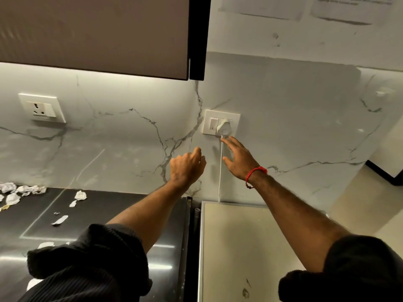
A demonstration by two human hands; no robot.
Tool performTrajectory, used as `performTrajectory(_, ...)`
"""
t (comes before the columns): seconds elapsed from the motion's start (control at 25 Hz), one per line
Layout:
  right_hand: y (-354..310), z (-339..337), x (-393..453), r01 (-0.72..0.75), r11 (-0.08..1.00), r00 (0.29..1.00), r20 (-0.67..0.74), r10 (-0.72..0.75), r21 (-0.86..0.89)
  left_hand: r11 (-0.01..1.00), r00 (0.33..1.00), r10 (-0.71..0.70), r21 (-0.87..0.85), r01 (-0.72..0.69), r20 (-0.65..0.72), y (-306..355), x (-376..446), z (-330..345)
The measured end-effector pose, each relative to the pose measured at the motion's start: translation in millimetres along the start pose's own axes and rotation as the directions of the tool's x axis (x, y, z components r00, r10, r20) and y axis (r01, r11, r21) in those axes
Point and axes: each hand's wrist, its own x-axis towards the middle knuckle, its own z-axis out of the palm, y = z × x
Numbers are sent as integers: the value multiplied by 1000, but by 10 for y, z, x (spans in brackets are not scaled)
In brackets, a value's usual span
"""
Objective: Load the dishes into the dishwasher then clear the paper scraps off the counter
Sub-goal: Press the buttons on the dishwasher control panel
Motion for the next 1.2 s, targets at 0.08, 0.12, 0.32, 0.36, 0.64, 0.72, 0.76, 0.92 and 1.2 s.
performTrajectory(0.08, -9, 20, -102, 1, 1000, 1000, 12, -1, 9, 999, 999, 3, -49, -4, -33, 32, -155, -60)
performTrajectory(0.12, -23, 26, -169, -1, 1000, 1000, 10, 1, 17, 998, 999, 2, -69, -5, -45, 62, -231, -106)
performTrajectory(0.32, -90, 26, -641, 10, 998, 1000, -27, -9, 66, 986, 996, 16, -161, -30, -90, 144, -622, -245)
performTrajectory(0.36, -101, 19, -740, 14, 997, 999, -33, -11, 79, 983, 995, 16, -180, -33, -98, 148, -698, -250)
performTrajectory(0.64, -85, -157, -1837, 40, 985, 999, -32, -35, 170, 938, 974, 44, -326, -117, -224, 510, -1822, -476)
performTrajectory(0.72, 2, -236, -2229, 46, 979, 999, -22, -42, 198, 936, 982, 18, -342, -82, -187, 676, -2199, -573)
performTrajectory(0.76, 52, -269, -2444, 51, 977, 999, -9, -50, 206, 940, 987, 3, -337, -58, -160, 762, -2402, -613)
performTrajectory(0.92, 350, -265, -3273, 44, 979, 997, 58, -57, 200, 956, 994, -42, -293, 11, -102, 1063, -3294, -665)
performTrajectory(1.2, 484, 122, -4676, -44, 956, 983, 184, -11, 291, 967, 994, -12, -250, 38, 107, 1156, -4785, -641)
